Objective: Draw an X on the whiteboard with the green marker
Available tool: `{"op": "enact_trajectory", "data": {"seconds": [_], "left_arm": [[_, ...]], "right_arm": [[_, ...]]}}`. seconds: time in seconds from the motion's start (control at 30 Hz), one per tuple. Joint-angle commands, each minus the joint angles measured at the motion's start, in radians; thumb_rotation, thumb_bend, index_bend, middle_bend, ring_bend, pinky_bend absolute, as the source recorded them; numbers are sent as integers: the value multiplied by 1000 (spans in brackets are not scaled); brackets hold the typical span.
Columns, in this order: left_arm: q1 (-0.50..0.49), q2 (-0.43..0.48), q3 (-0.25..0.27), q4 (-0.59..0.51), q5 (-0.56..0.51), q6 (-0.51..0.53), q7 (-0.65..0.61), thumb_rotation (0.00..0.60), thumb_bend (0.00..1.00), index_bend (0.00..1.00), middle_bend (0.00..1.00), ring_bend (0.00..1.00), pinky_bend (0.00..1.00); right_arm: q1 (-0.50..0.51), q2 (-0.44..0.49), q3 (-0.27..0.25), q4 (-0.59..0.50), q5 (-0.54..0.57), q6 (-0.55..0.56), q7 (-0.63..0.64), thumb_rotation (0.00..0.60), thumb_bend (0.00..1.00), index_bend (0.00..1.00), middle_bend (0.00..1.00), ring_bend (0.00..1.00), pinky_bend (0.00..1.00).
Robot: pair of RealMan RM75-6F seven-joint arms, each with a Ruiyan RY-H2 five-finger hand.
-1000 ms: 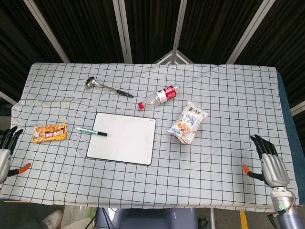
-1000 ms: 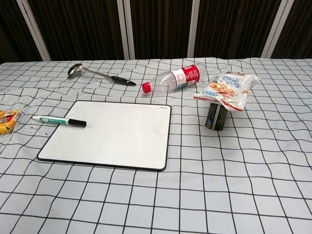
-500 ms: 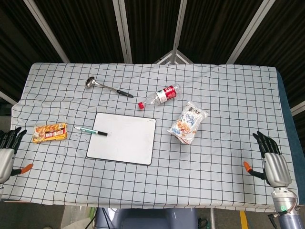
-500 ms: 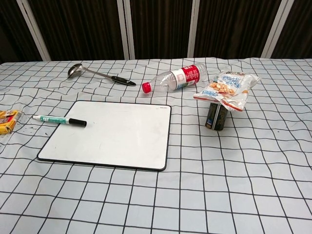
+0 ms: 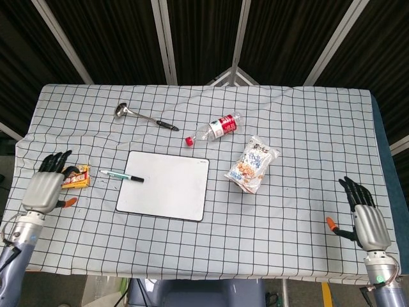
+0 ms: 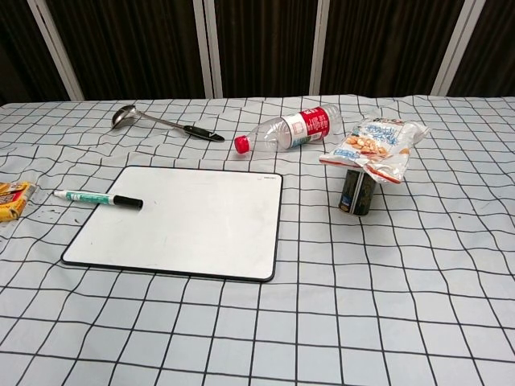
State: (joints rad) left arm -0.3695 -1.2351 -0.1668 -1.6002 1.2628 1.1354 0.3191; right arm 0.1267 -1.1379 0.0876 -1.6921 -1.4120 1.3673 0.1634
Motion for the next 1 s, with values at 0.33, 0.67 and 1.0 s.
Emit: {"op": "enact_trajectory", "data": {"seconds": [0.33, 0.67, 1.0], "left_arm": [[-179, -235, -48, 220, -148, -144, 186, 600, 311, 408, 20, 0, 0], [-260, -353, -50, 349, -201, -210, 254, 600, 360, 430, 21, 0, 0], [-300, -436, -49, 450, -237, -237, 272, 600, 412, 457, 27, 0, 0]], "right_arm": [[3, 6, 3, -4, 11, -14, 15, 600, 313, 0, 0, 0, 0], [5, 11, 5, -8, 21, -22, 23, 600, 313, 0, 0, 0, 0], [7, 14, 9, -11, 31, -29, 27, 600, 312, 0, 0, 0, 0]]}}
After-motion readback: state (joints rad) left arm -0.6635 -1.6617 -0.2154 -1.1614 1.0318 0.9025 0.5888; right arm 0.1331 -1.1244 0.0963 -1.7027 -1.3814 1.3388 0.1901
